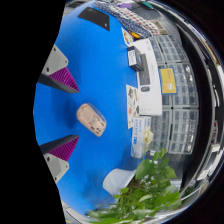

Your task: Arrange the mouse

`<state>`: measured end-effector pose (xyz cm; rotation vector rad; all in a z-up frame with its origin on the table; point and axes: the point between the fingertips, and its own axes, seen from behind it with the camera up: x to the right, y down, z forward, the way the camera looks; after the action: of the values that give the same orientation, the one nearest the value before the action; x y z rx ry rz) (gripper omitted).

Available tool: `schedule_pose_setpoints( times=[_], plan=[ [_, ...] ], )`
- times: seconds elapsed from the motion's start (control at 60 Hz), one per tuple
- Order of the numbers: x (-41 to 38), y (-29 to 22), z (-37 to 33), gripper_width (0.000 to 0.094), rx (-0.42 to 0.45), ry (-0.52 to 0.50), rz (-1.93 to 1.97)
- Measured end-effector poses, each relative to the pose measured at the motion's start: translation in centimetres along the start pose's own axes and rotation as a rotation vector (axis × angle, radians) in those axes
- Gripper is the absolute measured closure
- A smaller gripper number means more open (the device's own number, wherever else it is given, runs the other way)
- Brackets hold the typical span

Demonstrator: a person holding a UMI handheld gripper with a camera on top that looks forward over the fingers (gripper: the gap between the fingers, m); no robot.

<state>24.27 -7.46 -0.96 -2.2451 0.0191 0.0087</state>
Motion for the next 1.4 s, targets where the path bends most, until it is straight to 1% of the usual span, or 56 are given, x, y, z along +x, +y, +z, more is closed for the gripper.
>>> schedule_pose_setpoints(
  times=[0.117, 0.183, 0.3, 0.4, 0.45, 0.533, 0.667, 0.717, 0.75, 0.767, 0.783, 0.8, 0.933, 1.017, 1.083, 1.183, 1.3, 1.4],
  plan=[
    [0.0, -1.7, 3.1, 0.0089, -0.022, -0.022, 0.005],
    [0.1, -2.9, 4.5, 0.0105, -0.033, -0.027, 0.007],
    [-0.5, -4.1, 6.3, 0.0158, -0.039, -0.042, -0.008],
    [-1.0, -5.4, 7.8, 0.0273, -0.048, -0.059, -0.020],
    [-1.1, -5.7, 8.5, 0.0353, -0.050, -0.061, -0.030],
    [-1.3, -6.3, 9.2, 0.0454, -0.046, -0.071, -0.031],
    [-1.5, -6.3, 9.3, 0.0482, -0.052, -0.077, -0.044],
    [-1.6, -6.3, 9.3, 0.0528, -0.049, -0.082, -0.054],
    [-1.7, -6.3, 9.3, 0.0514, -0.047, -0.083, -0.058],
    [-1.7, -6.3, 9.4, 0.0554, -0.045, -0.084, -0.061],
    [-1.7, -6.3, 9.4, 0.0553, -0.046, -0.084, -0.062],
    [-1.7, -6.3, 9.4, 0.0581, -0.045, -0.084, -0.064],
    [-1.6, -6.2, 9.4, 0.0583, -0.084, -0.062, -0.051],
    [-1.2, -7.1, 8.8, 0.0584, -0.092, -0.014, -0.028],
    [-1.5, -9.3, 7.7, 0.0580, -0.065, 0.030, -0.003],
    [-4.1, -14.8, 4.8, 0.0582, 0.015, 0.067, 0.047],
    [-10.7, -21.7, 0.0, 0.0581, 0.144, 0.079, 0.080],
    [-18.4, -25.9, -3.9, 0.0579, 0.213, 0.063, 0.120]
  ],
)
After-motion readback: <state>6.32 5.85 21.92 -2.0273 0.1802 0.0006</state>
